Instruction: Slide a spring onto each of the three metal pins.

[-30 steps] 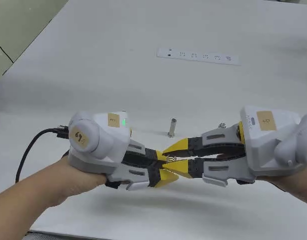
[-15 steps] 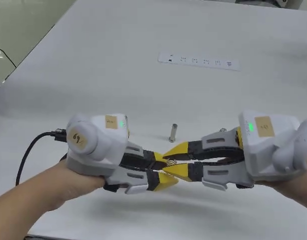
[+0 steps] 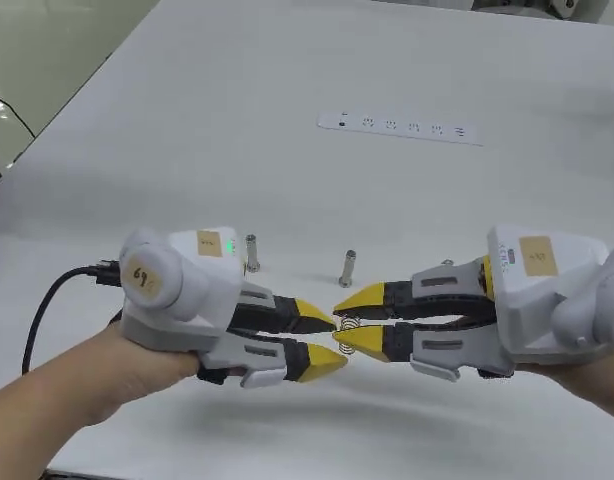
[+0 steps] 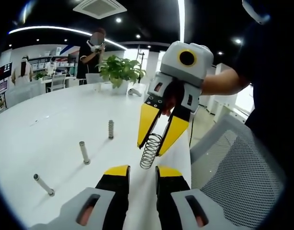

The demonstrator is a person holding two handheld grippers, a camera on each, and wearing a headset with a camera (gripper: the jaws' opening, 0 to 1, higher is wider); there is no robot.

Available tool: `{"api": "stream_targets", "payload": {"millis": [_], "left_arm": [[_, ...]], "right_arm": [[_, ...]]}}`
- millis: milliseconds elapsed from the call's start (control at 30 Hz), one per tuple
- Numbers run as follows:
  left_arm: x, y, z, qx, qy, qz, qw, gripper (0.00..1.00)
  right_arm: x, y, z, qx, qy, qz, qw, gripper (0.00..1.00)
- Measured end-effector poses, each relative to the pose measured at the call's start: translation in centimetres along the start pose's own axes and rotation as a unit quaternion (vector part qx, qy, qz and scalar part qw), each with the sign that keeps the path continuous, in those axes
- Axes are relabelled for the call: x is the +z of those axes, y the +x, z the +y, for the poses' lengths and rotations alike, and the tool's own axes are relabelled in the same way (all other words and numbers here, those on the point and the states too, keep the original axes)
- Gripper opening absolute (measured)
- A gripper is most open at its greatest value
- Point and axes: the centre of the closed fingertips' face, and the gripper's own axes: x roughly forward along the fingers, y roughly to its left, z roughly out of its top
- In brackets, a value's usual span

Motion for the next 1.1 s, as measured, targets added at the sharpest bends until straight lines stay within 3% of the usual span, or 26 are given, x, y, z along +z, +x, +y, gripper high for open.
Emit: {"api": "stream_targets", "payload": {"millis": [233,567,867,1100], "left_arm": [[-0.1,-1.1,0.9,0.019,-0.01,-0.006,0.9997,0.18],[-1.1,-3.4,2.8,0.067,-0.025,-0.006,0.9974,0.33],[-2.4,-6.0,4.6,0.122,-0.046,-0.007,0.9915,0.49],[-3.0,-7.3,5.1,0.148,-0.058,-0.011,0.9873,0.64]], "right_arm": [[0.0,-0.2,-0.3,-0.008,0.004,-0.004,1.0,0.07],[-0.3,-0.3,-0.8,-0.016,0.005,-0.002,0.9999,0.07],[-0.4,-0.4,-1.5,-0.03,0.013,-0.007,0.9994,0.07],[-0.9,-0.6,-2.4,-0.045,0.03,-0.013,0.9985,0.07]]}}
